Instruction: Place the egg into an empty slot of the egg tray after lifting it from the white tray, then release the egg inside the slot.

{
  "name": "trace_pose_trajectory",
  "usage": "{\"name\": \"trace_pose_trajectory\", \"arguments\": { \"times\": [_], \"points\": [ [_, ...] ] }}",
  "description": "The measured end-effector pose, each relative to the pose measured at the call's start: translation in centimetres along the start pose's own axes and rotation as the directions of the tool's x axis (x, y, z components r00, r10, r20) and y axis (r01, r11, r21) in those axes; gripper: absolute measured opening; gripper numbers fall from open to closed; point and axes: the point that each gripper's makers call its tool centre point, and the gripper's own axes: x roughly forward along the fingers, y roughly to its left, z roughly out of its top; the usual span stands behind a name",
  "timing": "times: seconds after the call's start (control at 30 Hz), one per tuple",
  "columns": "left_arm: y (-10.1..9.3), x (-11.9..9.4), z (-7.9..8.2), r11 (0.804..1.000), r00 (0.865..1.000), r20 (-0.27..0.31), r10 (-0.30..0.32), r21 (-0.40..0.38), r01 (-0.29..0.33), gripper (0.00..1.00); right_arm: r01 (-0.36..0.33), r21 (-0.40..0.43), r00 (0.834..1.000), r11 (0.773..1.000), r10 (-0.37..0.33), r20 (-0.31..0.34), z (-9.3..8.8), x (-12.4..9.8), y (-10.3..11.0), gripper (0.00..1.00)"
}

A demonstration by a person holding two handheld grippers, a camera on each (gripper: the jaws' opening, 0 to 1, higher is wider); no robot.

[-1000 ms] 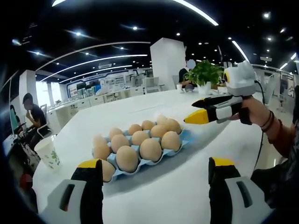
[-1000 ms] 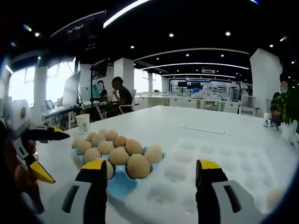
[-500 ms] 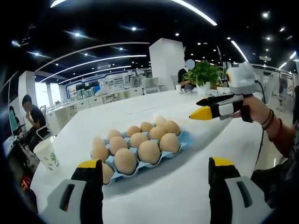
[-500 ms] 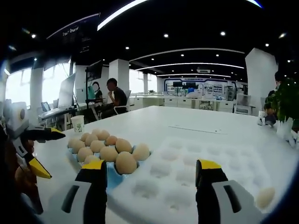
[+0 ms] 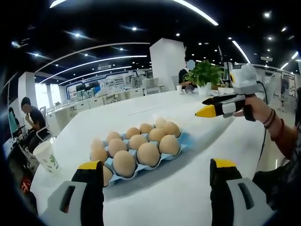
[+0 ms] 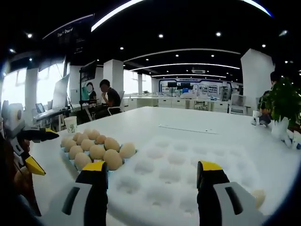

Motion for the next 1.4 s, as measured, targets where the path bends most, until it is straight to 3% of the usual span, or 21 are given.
{"name": "trace_pose_trajectory", "arguments": {
  "times": [0.53, 1.4],
  "points": [
    [-0.1, -0.2, -0.1, 1.0, 1.0, -0.004, 0.002, 0.004, -0.002, 0.96, 0.06, 0.011, 0.998, 0.998, -0.06, -0.009, -0.7, -1.2, -2.9, 0.8],
    [-0.3, -0.2, -0.1, 1.0, 1.0, -0.005, -0.006, 0.003, 0.006, 0.95, 0.189, 0.026, 0.982, 0.982, -0.189, -0.016, -2.0, -3.8, -7.2, 0.77]
  ]
}}
